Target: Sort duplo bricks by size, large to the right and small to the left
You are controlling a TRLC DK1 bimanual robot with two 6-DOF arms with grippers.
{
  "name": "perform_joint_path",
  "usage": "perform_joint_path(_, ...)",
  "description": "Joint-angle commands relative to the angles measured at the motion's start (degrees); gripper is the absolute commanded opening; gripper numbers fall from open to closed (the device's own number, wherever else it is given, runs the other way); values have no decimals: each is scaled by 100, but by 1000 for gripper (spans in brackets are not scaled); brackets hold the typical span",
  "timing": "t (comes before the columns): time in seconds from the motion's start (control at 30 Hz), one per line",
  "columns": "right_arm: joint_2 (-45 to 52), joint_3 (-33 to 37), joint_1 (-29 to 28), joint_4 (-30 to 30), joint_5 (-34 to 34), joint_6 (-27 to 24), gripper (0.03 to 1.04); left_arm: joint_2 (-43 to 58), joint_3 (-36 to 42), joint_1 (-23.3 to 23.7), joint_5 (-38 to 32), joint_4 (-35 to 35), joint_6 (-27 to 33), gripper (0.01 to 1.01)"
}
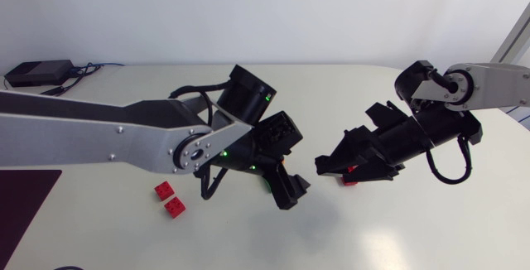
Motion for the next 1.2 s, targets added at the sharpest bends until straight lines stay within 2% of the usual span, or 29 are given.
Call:
perform_joint_path(0.0,188,96,24,-171,-214,-50,1003,-219,-187,-109,-124,168,108,975)
perform_joint_path(0.13,302,131,138,-259,-425,-50,1003,-263,-205,-285,-221,194,187,975)
perform_joint_path(0.27,373,184,262,-320,-433,-50,1003,-289,-328,-523,-432,484,293,975)
perform_joint_path(0.4,478,254,305,-329,-433,-50,1003,-298,-336,-628,-440,493,328,952)
perform_joint_path(0.5,496,245,376,-355,-442,-50,1003,-298,-345,-637,-467,493,346,848)
perform_joint_path(0.6,496,184,464,-364,-486,-50,1003,-298,-354,-681,-476,555,398,669)
perform_joint_path(0.7,478,149,481,-390,-548,-50,1003,-263,-336,-725,-502,643,513,274)
perform_joint_path(0.77,469,140,481,-426,-600,-67,1003,-236,-336,-742,-564,651,530,152)
perform_joint_path(1.03,452,122,314,-724,-776,-375,1003,-157,-328,-742,-572,572,565,111)
perform_joint_path(1.17,399,228,42,-900,-926,-595,1003,-61,-257,-760,-572,370,574,102)
